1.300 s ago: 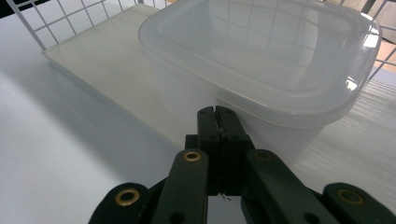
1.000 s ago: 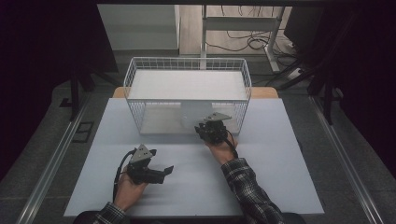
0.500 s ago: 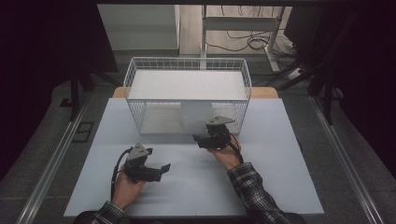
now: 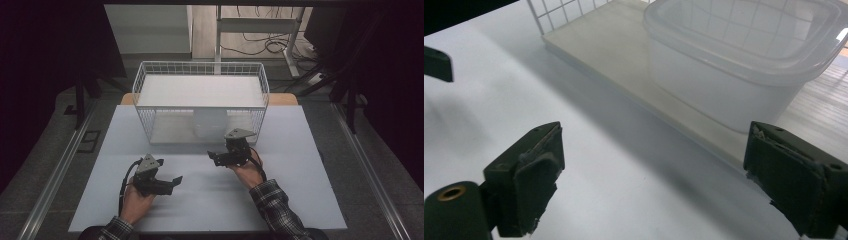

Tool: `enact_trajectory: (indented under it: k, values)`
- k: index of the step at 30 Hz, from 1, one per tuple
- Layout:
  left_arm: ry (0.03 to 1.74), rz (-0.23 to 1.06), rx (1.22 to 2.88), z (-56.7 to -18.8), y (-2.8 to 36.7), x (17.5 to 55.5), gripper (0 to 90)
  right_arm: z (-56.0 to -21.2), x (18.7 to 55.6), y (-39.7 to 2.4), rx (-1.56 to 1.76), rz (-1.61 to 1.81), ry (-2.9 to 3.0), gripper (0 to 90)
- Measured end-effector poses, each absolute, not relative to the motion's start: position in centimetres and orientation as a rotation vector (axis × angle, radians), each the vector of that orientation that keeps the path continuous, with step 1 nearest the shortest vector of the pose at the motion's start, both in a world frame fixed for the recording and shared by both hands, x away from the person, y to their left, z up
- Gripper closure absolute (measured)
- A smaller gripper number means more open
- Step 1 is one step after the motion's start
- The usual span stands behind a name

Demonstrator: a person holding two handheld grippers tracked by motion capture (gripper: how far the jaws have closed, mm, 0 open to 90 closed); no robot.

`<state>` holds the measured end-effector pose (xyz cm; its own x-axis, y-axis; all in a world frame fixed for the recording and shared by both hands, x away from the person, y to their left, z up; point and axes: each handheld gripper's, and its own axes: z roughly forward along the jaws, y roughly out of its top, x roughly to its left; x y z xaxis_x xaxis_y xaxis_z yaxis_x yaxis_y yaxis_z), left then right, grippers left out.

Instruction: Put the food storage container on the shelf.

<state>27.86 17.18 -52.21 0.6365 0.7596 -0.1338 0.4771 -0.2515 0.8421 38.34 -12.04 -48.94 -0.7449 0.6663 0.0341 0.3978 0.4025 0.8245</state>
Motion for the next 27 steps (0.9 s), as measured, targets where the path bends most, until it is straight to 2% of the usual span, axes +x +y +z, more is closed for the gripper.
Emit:
enact_trajectory:
  k: [16,27]
  values:
    - [0.954,0.293,1.928,-52.4,17.4,27.8,3.9,-49.0,36.0,-13.1,0.896,1.22,2.44,3.1]
    - [0.96,0.296,1.931,-52.2,17.8,27.3,4.3,-48.6,34.8,-14.0,0.894,1.217,2.449,0.8]
